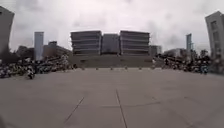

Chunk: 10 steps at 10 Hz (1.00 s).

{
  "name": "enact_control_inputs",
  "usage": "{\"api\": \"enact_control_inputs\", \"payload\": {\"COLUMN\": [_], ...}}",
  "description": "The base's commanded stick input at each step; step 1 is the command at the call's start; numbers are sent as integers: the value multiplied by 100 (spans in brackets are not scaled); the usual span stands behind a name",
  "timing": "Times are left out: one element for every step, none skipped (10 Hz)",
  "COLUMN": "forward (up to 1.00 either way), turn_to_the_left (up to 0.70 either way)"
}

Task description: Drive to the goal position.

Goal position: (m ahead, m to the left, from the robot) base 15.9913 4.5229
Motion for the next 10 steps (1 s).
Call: {"api": "enact_control_inputs", "payload": {"forward": [45, 45, 45, 45, 45, 45, 45, 45, 45, 45], "turn_to_the_left": [0, 0, 0, 0, 0, 0, 0, 0, 0, 0]}}
